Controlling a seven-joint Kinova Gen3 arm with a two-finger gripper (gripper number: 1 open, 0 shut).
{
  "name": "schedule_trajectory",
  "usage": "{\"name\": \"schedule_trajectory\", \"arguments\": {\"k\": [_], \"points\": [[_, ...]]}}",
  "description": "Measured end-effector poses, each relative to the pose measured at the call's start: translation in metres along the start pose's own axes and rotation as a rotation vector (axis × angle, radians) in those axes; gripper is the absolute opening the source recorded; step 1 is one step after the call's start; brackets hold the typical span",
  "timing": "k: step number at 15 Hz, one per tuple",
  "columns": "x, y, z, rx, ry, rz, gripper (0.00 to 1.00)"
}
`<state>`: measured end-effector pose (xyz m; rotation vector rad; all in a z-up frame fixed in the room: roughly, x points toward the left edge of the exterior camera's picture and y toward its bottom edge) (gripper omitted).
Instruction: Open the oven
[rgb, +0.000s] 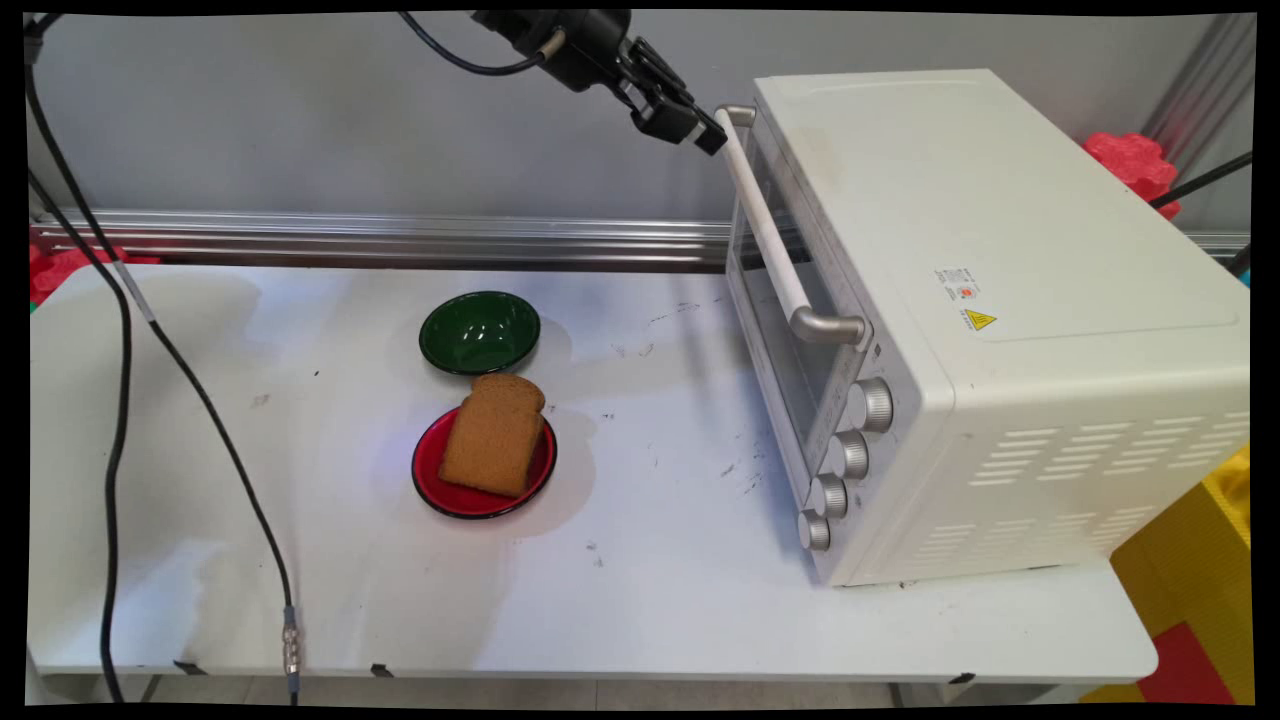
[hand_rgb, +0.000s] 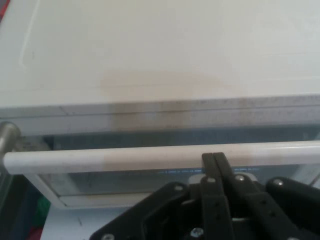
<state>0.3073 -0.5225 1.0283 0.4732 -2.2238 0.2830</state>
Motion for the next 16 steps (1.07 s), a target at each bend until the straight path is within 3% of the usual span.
{"name": "schedule_trajectory", "arguments": {"k": [16], "points": [[0.007,-0.007,0.034,-0.063,0.004,-0.041,0.0]]}}
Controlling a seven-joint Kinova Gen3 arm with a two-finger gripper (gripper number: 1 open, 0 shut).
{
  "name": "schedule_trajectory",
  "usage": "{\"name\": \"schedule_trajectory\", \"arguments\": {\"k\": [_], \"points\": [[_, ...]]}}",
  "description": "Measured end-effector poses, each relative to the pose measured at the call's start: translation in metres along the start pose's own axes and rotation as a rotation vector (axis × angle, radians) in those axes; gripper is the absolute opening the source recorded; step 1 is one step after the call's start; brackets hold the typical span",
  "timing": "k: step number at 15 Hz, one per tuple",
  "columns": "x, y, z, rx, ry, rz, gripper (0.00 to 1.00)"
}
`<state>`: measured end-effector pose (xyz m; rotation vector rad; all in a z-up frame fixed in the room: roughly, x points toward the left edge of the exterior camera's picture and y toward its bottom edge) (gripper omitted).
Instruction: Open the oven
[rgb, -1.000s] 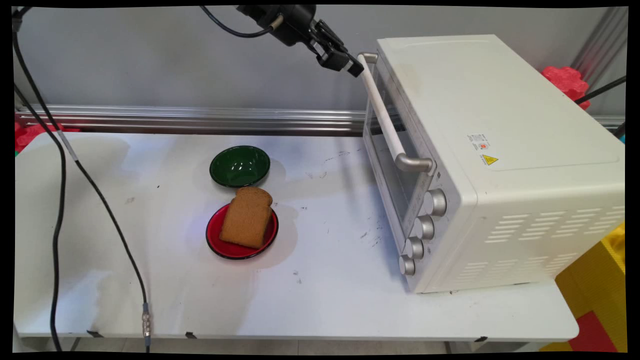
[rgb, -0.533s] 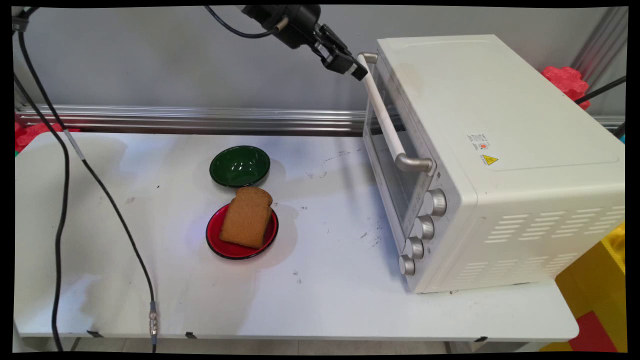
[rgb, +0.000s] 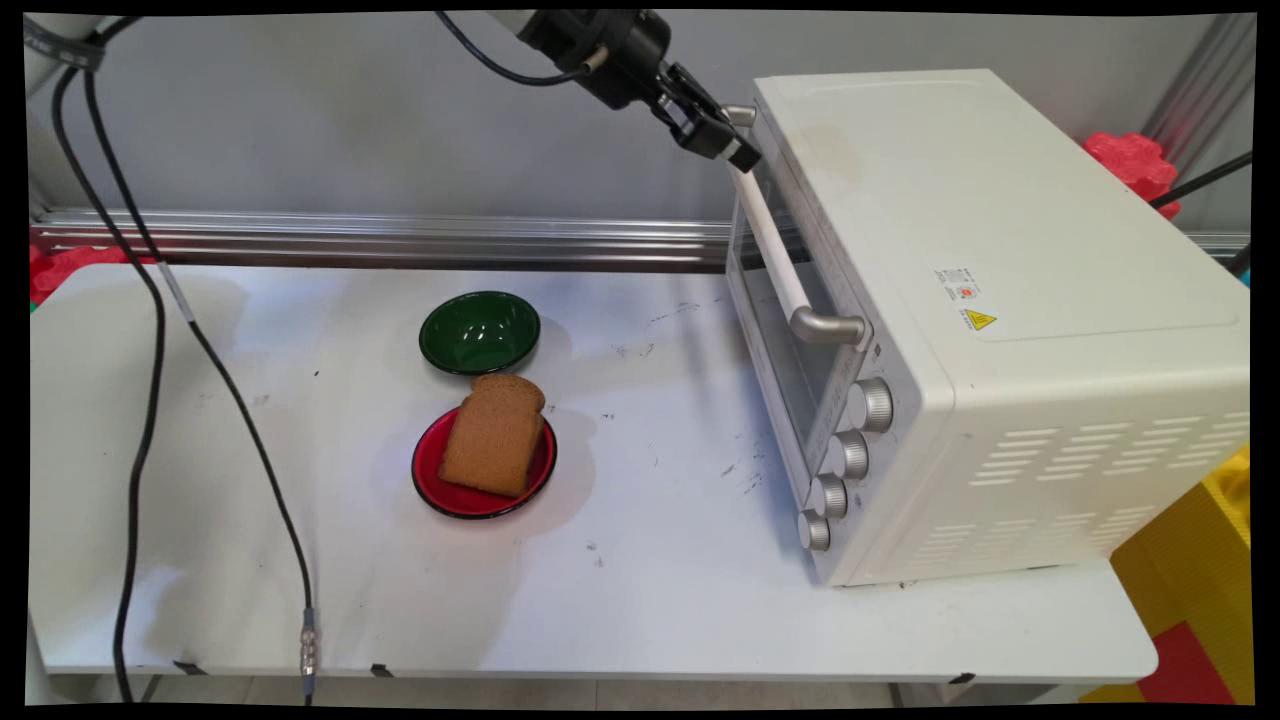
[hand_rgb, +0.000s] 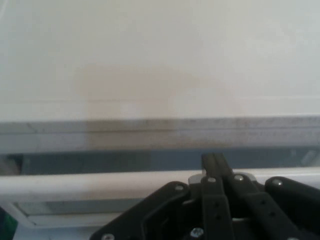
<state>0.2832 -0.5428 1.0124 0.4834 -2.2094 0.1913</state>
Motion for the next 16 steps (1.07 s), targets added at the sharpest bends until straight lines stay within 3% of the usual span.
{"name": "schedule_trajectory", "arguments": {"k": [16], "points": [[-0.001,-0.015,0.047,-0.034,0.007,0.019,0.0]]}}
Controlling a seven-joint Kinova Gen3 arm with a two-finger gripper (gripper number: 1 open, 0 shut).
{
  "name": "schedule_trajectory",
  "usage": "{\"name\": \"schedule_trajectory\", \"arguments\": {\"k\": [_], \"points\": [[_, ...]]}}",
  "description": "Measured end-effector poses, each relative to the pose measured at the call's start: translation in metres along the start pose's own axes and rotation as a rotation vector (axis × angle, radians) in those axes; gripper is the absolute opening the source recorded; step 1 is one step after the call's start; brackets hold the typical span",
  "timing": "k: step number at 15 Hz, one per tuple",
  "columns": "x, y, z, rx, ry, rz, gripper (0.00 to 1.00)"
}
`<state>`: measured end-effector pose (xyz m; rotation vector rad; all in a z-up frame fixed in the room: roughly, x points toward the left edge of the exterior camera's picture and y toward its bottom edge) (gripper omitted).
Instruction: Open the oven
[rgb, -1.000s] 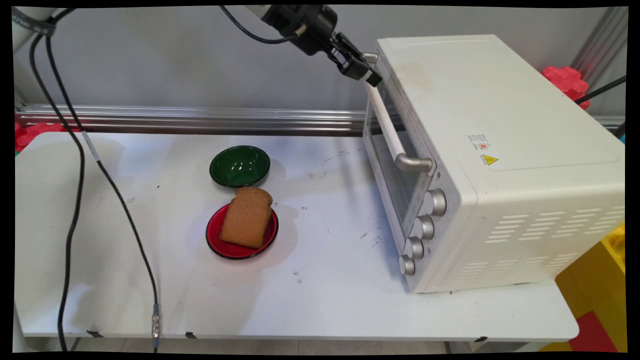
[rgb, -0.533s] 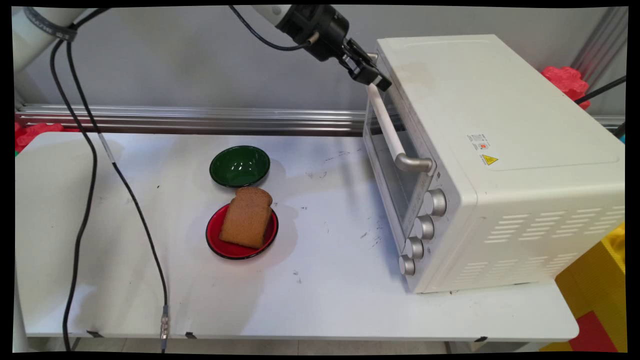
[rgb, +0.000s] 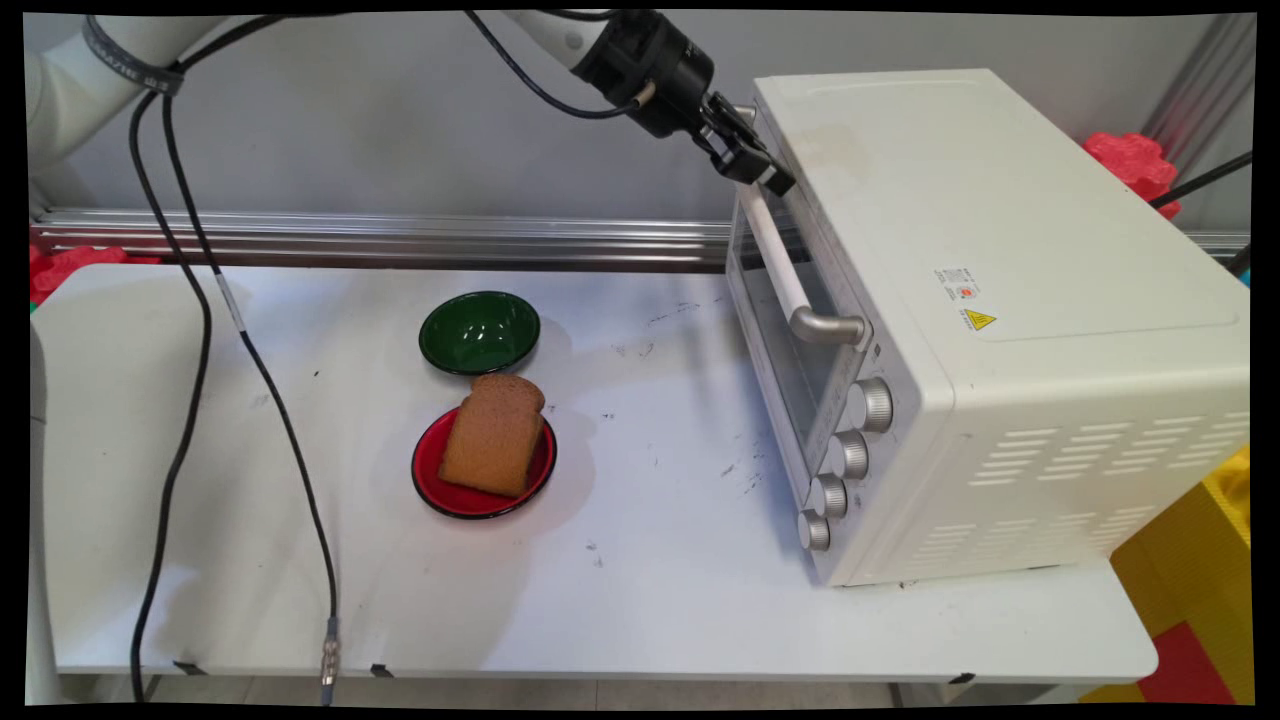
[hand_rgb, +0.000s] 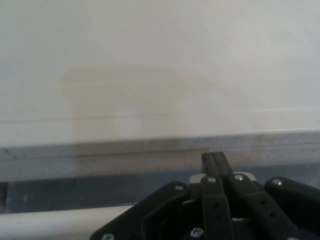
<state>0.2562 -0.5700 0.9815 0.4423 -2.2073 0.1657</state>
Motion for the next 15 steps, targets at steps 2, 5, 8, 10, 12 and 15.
{"name": "schedule_trajectory", "arguments": {"k": [2,5,8,10,12,15], "points": [[-0.002,-0.001,0.004,-0.003,-0.004,0.002,0.0],[-0.006,-0.002,0.008,-0.006,-0.009,0.008,0.0],[-0.009,-0.002,0.009,-0.005,-0.016,0.011,0.0],[-0.013,-0.002,0.008,-0.005,-0.022,0.01,0.0],[-0.016,-0.002,0.006,-0.005,-0.028,0.008,0.0],[-0.022,-0.001,0.002,-0.004,-0.042,0.002,0.0]]}}
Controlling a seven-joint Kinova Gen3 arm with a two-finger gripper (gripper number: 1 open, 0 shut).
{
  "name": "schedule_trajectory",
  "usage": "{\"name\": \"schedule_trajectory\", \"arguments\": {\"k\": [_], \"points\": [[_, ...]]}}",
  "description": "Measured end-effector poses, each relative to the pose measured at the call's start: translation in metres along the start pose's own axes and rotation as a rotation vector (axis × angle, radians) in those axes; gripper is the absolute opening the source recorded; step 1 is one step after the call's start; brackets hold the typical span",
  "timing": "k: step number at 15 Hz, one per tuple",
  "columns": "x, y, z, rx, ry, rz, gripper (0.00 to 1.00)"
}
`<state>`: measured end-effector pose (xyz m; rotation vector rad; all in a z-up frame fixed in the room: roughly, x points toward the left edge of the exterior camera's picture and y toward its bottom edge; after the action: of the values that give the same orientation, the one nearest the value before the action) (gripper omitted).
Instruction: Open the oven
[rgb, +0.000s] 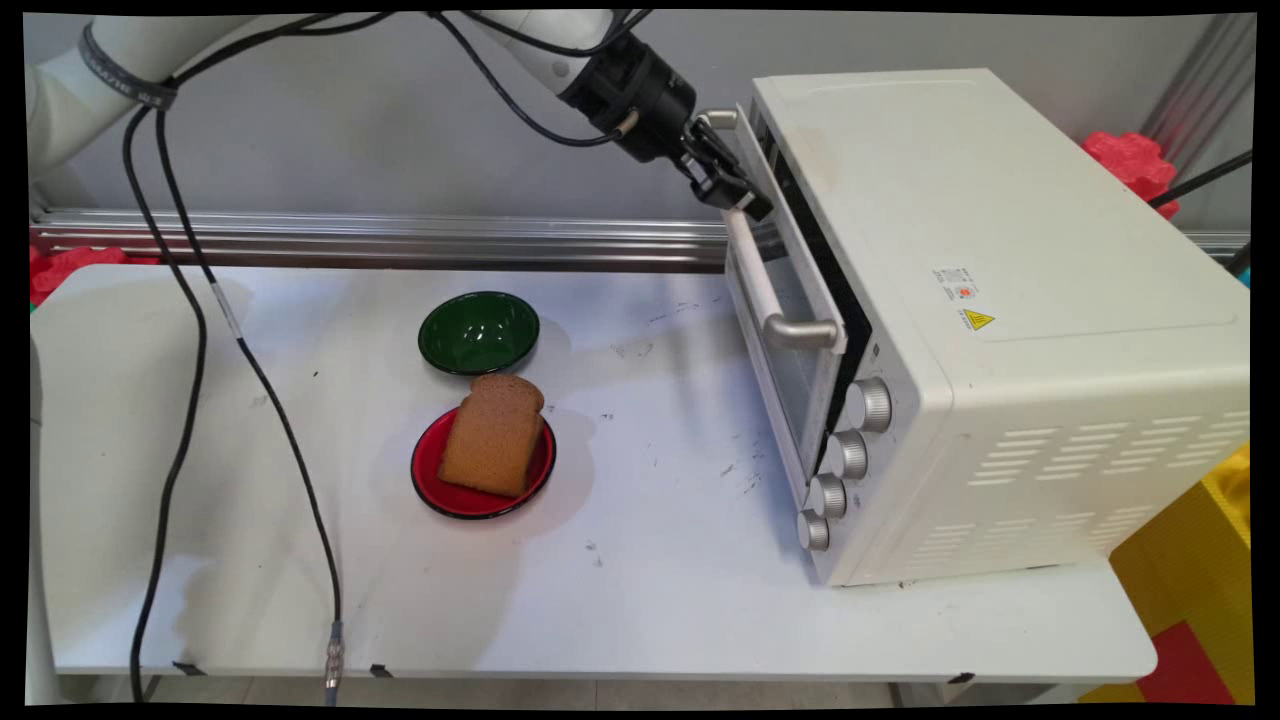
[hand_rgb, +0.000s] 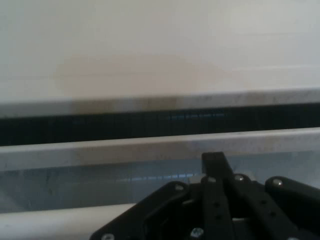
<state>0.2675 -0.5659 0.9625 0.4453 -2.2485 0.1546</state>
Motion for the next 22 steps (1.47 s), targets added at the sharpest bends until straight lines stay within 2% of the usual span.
{"name": "schedule_trajectory", "arguments": {"k": [12,22], "points": [[-0.035,0.002,-0.017,0.004,-0.067,-0.037,0.0],[-0.082,0.001,-0.026,0.008,-0.131,-0.062,0.0]]}}
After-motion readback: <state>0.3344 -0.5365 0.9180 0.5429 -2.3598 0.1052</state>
